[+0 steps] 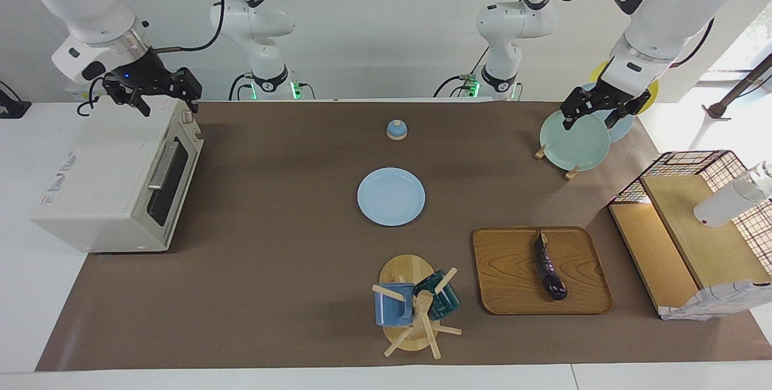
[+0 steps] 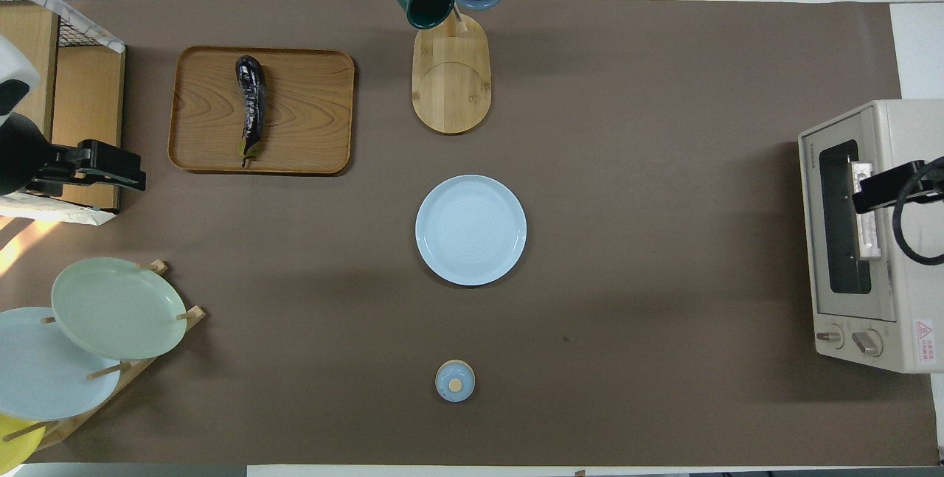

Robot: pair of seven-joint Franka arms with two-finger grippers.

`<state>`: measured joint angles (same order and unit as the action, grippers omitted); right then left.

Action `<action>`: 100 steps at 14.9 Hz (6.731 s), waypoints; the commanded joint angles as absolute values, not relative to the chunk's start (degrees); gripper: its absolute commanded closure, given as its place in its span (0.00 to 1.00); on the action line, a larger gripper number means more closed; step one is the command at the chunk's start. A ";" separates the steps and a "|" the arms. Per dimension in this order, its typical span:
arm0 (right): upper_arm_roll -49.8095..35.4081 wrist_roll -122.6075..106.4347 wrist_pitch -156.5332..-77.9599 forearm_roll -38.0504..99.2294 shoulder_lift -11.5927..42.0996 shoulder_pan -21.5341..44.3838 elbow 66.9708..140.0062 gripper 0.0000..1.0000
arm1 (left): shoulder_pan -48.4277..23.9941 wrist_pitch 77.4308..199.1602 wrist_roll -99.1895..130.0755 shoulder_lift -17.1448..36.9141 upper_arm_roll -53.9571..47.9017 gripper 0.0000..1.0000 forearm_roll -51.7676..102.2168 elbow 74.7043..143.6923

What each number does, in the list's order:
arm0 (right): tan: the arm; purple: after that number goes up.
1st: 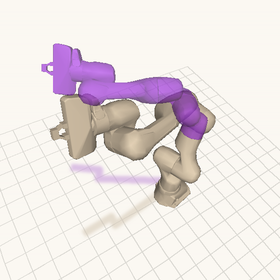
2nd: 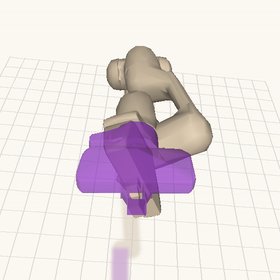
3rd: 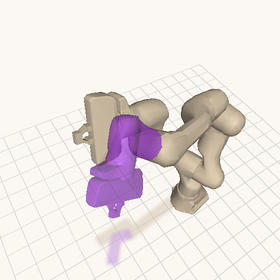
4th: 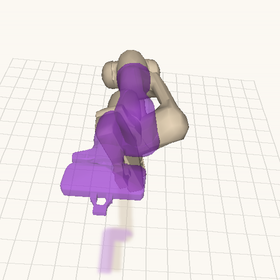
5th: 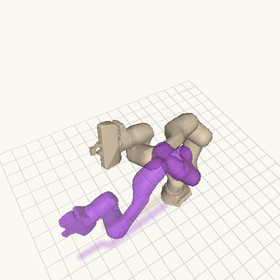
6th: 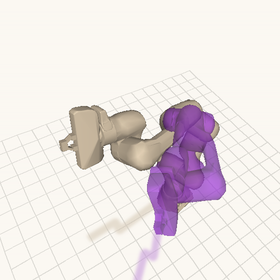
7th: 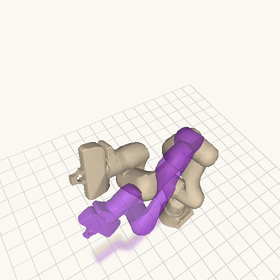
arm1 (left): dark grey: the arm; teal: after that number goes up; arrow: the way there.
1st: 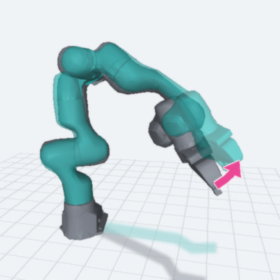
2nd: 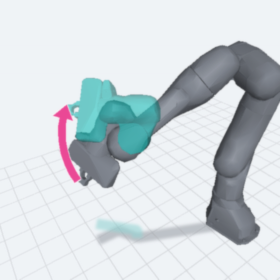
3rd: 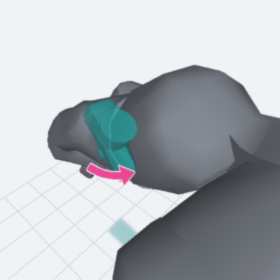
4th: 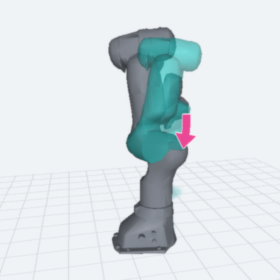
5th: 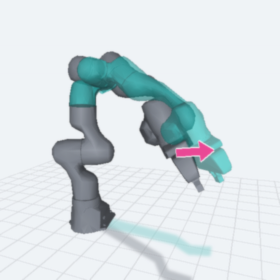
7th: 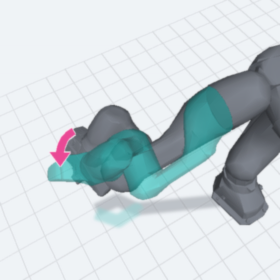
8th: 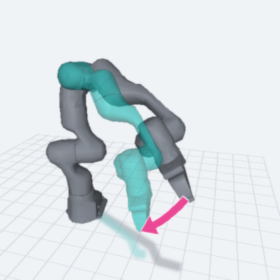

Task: Put eggplant into oven

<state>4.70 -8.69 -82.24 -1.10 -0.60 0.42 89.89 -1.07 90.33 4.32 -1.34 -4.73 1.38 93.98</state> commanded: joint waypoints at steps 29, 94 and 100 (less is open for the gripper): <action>4.92 -8.09 -82.62 0.44 -1.14 0.26 90.62 0.00 | -1.67 113.19 1.33 21.51 -5.63 0.00 1.32 90.79; 4.75 -11.79 -116.36 -10.81 -4.40 -2.04 123.57 1.00 | -36.04 139.22 30.24 18.02 -6.42 0.00 7.56 111.80; 4.75 -6.95 -123.29 -8.09 0.87 3.16 123.93 1.00 | -27.26 120.62 25.50 15.82 -6.50 0.00 7.82 99.78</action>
<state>4.29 -8.20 -117.73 -7.81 -3.05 3.06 122.84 -30.53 127.27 28.25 16.66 -6.30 7.07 104.06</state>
